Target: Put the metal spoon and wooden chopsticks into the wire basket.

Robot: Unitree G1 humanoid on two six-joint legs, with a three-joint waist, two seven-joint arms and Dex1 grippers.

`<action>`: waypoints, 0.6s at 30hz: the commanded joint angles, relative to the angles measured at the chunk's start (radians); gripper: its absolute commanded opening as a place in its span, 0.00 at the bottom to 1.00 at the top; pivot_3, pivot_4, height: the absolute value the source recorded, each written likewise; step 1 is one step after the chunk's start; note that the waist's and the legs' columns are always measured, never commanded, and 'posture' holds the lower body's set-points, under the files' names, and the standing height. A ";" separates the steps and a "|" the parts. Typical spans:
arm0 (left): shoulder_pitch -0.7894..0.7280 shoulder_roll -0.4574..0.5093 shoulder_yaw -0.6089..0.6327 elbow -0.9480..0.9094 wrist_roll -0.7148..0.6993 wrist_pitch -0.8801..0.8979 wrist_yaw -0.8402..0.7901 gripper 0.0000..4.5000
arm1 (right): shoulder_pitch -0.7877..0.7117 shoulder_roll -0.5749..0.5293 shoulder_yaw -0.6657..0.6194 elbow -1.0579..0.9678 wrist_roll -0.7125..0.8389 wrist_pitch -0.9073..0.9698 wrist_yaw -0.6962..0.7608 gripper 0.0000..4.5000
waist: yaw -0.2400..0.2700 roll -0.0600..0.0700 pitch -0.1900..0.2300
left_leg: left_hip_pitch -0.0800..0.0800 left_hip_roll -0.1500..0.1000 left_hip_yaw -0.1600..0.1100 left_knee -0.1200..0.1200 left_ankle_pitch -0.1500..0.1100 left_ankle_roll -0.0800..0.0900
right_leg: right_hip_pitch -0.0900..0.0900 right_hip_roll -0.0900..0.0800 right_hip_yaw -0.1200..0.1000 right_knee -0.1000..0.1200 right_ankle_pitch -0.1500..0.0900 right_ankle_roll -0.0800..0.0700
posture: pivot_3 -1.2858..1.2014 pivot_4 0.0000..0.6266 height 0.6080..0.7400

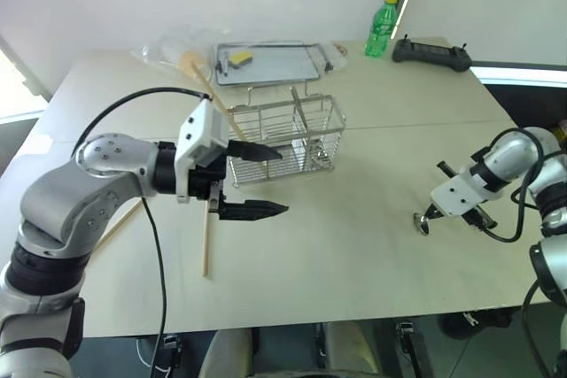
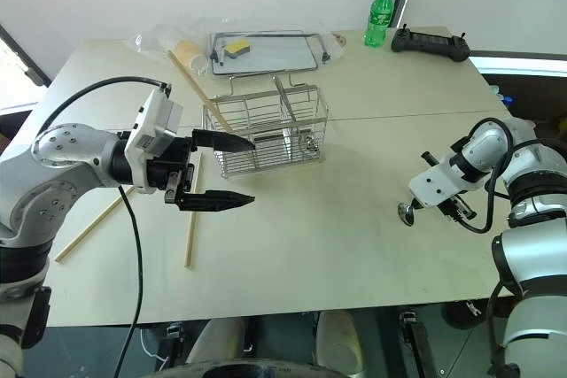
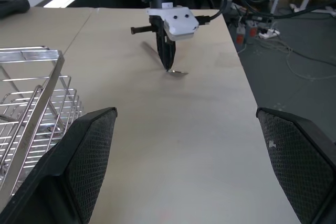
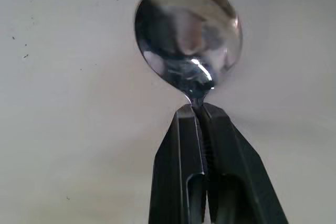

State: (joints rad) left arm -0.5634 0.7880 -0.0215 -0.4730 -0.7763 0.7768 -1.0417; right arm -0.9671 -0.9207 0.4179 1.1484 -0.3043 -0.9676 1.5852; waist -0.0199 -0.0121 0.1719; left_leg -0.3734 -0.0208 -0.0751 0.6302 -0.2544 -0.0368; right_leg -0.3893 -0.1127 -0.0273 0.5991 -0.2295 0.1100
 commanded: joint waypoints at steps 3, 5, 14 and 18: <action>-0.032 -0.008 0.016 -0.003 -0.005 -0.014 0.003 1.00 | -0.007 -0.007 -0.025 -0.013 0.022 -0.002 -0.027 0.02 | 0.000 0.000 0.000 | 0.000 0.000 0.000 0.000 0.000 0.000 | 0.000 0.000 0.000 0.000 0.000 0.000 | 0.52 0.24 0.72; -0.035 -0.010 0.014 0.001 -0.001 -0.017 0.002 1.00 | -0.001 -0.011 -0.030 -0.020 0.029 -0.008 -0.040 0.02 | 0.000 0.000 0.000 | 0.000 0.000 0.000 0.000 0.000 0.000 | 0.000 0.000 0.000 0.000 0.000 0.000 | 0.52 0.24 0.72; -0.067 -0.014 0.038 0.063 0.018 -0.046 0.004 1.00 | 0.183 -0.112 -0.120 -0.347 0.299 0.081 0.017 0.02 | 0.004 0.000 0.000 | 0.000 0.000 0.000 0.000 0.000 0.000 | 0.000 0.000 0.000 0.000 0.000 0.000 | 0.52 0.24 0.72; -0.094 -0.017 0.062 0.105 0.023 -0.054 0.019 1.00 | 0.476 -0.260 -0.299 -0.954 0.702 0.663 -0.042 0.02 | 0.014 0.003 0.001 | -0.002 0.000 -0.003 0.000 0.000 0.000 | 0.000 -0.001 -0.001 0.001 0.001 0.002 | 0.52 0.24 0.72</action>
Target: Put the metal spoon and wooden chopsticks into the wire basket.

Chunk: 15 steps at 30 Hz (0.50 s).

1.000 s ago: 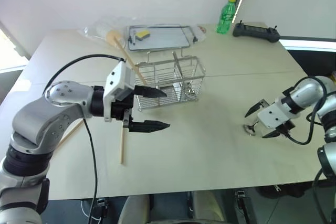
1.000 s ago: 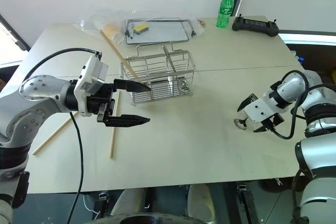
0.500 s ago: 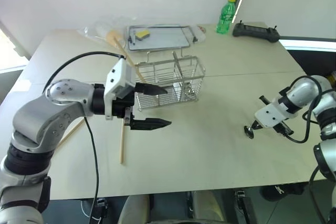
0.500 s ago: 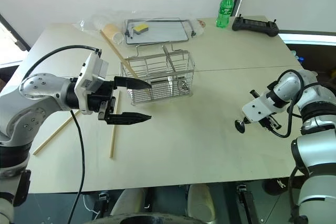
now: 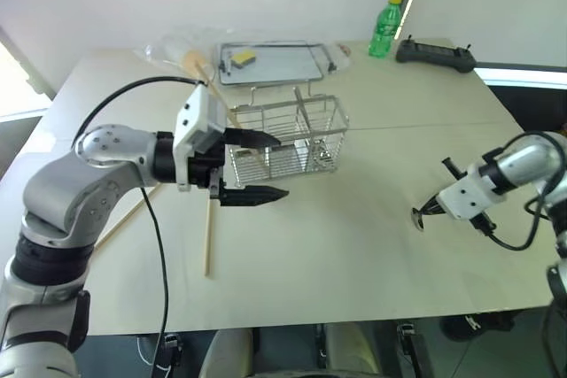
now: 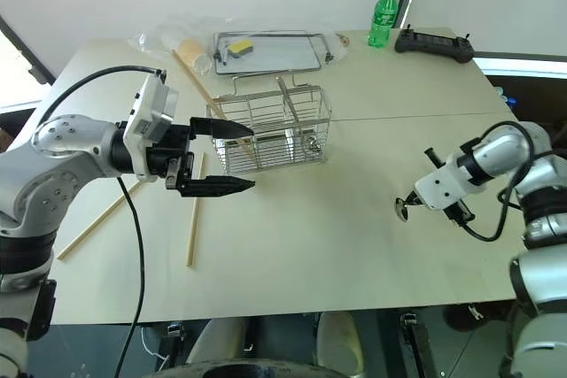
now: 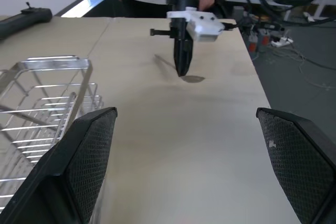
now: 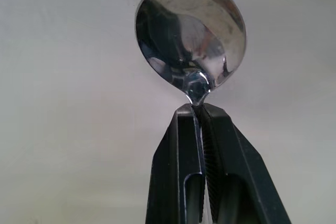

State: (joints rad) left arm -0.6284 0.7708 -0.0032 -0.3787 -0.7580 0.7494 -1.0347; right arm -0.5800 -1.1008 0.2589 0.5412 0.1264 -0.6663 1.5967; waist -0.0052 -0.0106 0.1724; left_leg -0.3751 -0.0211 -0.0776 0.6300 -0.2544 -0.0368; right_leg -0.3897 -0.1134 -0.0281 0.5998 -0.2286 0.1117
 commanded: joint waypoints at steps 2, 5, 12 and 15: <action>-0.036 -0.001 0.047 0.027 0.016 -0.039 0.011 1.00 | 0.163 -0.114 -0.243 -0.546 0.421 0.607 -0.159 0.02 | -0.008 0.002 0.000 | 0.000 0.000 0.000 0.000 0.000 0.000 | 0.000 -0.001 0.000 0.001 0.000 0.000 | 0.52 0.24 0.72; -0.055 -0.004 0.046 0.058 0.031 -0.056 0.008 1.00 | 0.182 -0.117 -0.369 -0.727 0.605 0.879 -0.305 0.02 | -0.010 0.001 0.000 | 0.002 0.001 0.001 0.001 0.000 0.000 | 0.000 0.000 0.001 0.000 -0.001 -0.002 | 0.52 0.24 0.72; -0.090 -0.020 0.037 0.104 0.049 -0.083 -0.009 1.00 | -0.130 0.138 -0.422 -0.800 0.813 1.245 -0.805 0.02 | -0.006 -0.003 0.000 | 0.000 0.001 0.002 0.001 0.000 0.000 | -0.001 0.000 0.000 -0.002 0.000 -0.003 | 0.52 0.24 0.72; -0.098 -0.028 0.035 0.117 0.059 -0.093 -0.016 1.00 | -0.215 0.277 -0.396 -0.800 0.795 1.297 -0.946 0.02 | -0.002 -0.004 -0.001 | -0.003 0.001 0.001 0.000 0.000 0.001 | -0.004 0.000 -0.001 -0.002 0.000 -0.003 | 0.52 0.24 0.72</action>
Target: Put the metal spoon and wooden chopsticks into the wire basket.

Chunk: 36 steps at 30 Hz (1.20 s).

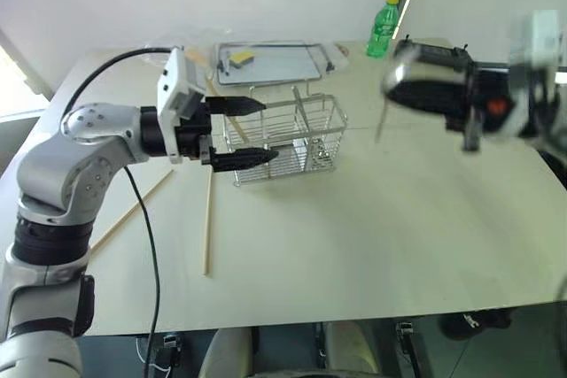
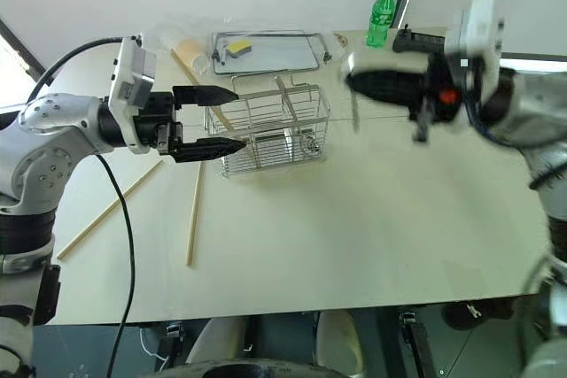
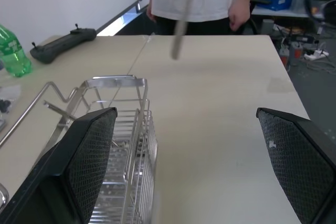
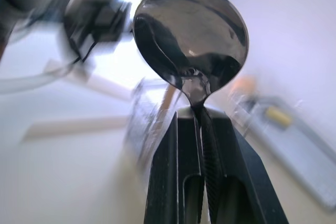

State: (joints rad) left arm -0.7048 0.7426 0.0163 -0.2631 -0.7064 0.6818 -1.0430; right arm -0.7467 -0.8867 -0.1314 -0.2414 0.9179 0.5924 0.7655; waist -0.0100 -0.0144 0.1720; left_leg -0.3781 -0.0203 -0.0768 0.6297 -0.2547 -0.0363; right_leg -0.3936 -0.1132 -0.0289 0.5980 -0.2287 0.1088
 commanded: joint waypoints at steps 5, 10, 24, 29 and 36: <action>-0.020 -0.002 0.018 0.011 0.024 -0.042 -0.015 1.00 | -0.080 0.223 0.042 0.016 -0.087 0.042 -0.212 0.02 | 0.001 -0.001 -0.001 | -0.009 -0.001 -0.001 0.001 0.000 0.000 | -0.007 0.000 -0.001 0.000 0.002 0.004 | 0.52 0.24 0.72; -0.021 0.005 0.029 0.004 0.030 -0.044 -0.010 1.00 | -0.037 0.323 0.075 0.061 -0.176 0.016 -0.233 0.02 | 0.000 -0.001 -0.001 | -0.010 -0.001 -0.001 0.001 0.000 0.000 | -0.008 0.000 -0.001 0.001 0.004 0.007 | 0.52 0.24 0.72; -0.022 0.014 0.047 -0.004 0.022 -0.037 0.017 1.00 | -0.006 0.361 0.031 0.121 -0.285 0.036 -0.249 0.83 | -0.003 -0.001 -0.001 | -0.009 0.000 -0.001 0.001 0.000 0.000 | -0.008 0.001 -0.001 0.003 0.004 0.007 | 0.52 0.24 0.72; -0.055 0.007 0.047 0.033 0.030 -0.043 0.023 1.00 | -0.022 0.285 0.006 0.090 -0.284 0.060 -0.194 0.83 | -0.001 -0.001 -0.001 | -0.009 0.000 -0.001 0.002 0.000 0.000 | -0.008 0.001 -0.001 0.003 0.004 0.007 | 0.52 0.24 0.72; -0.073 0.108 0.109 0.104 0.048 -0.027 0.010 1.00 | 0.086 -0.105 -0.126 -0.159 -0.021 0.232 0.264 0.83 | 0.000 0.000 0.000 | -0.010 0.000 -0.002 0.000 -0.001 0.002 | -0.009 0.001 -0.002 0.001 0.004 0.008 | 0.52 0.24 0.72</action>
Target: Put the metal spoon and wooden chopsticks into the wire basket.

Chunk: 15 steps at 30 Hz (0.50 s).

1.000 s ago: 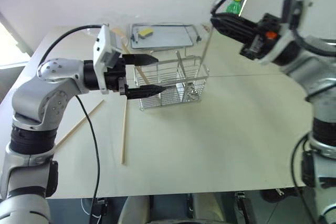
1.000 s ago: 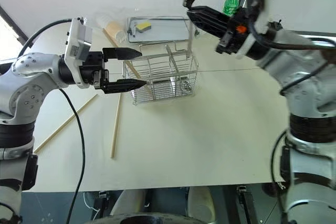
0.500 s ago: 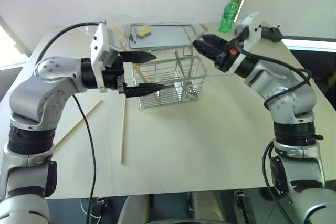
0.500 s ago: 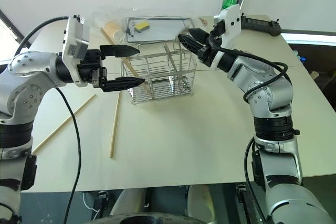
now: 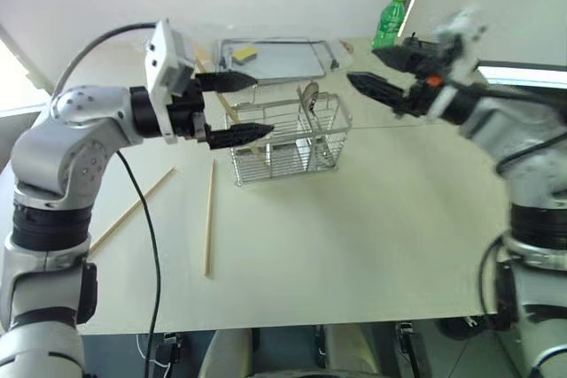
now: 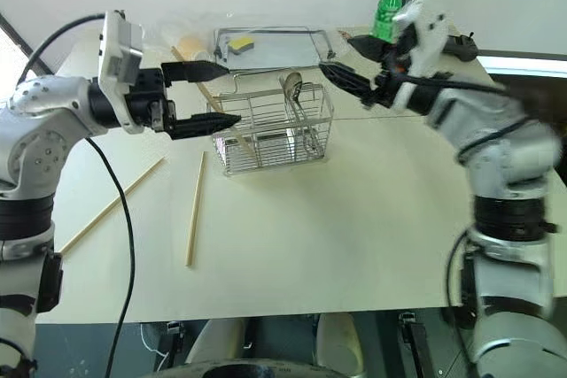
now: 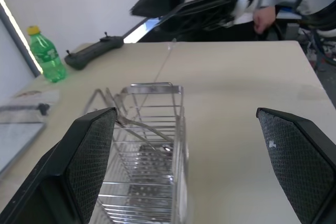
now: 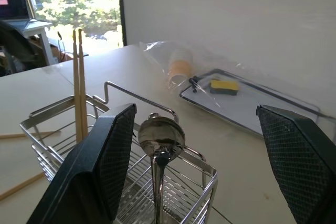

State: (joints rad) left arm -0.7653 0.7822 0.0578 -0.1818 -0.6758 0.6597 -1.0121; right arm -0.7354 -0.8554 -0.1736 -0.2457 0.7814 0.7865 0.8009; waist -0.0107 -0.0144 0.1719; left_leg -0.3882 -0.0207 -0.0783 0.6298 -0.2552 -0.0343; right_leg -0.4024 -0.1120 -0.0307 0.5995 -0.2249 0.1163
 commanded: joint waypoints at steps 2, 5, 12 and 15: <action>0.003 0.131 0.077 0.061 0.040 -0.015 -0.055 1.00 | 0.184 -0.236 -0.128 -0.217 0.139 0.036 0.349 0.83 | -0.002 -0.002 -0.001 | 0.001 0.001 0.000 -0.001 -0.002 0.003 | 0.001 0.001 -0.001 0.000 -0.001 0.001 | 0.52 0.24 0.72; 0.013 0.220 0.078 0.146 0.084 -0.031 -0.114 1.00 | 0.280 -0.273 -0.167 -0.249 0.173 0.058 0.360 0.83 | -0.011 -0.003 -0.002 | 0.003 0.002 0.002 0.000 -0.003 0.005 | 0.002 0.001 0.001 -0.001 -0.002 0.001 | 0.52 0.24 0.72; 0.003 0.330 -0.045 0.430 0.275 -0.160 -0.268 1.00 | 0.422 -0.247 -0.128 -0.325 0.066 -0.058 0.341 0.83 | 0.005 -0.003 -0.002 | 0.008 0.002 0.005 0.002 -0.002 0.003 | 0.006 -0.001 0.001 -0.001 -0.005 -0.003 | 0.52 0.24 0.72; -0.030 0.319 -0.123 0.580 0.383 -0.262 -0.325 1.00 | 0.429 -0.232 -0.109 -0.336 0.053 -0.078 0.321 0.83 | 0.010 -0.003 -0.002 | 0.008 0.002 0.005 0.002 -0.002 0.002 | 0.006 -0.002 0.001 -0.002 -0.002 -0.006 | 0.52 0.24 0.72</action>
State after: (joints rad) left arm -0.7603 1.0968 -0.0420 0.3418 -0.3523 0.4605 -1.3069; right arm -0.3010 -1.0958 -0.2778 -0.5594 0.8420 0.7339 1.1334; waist -0.0011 -0.0173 0.1700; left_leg -0.3814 -0.0192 -0.0733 0.6317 -0.2571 -0.0318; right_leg -0.3975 -0.1141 -0.0295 0.5977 -0.2273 0.1099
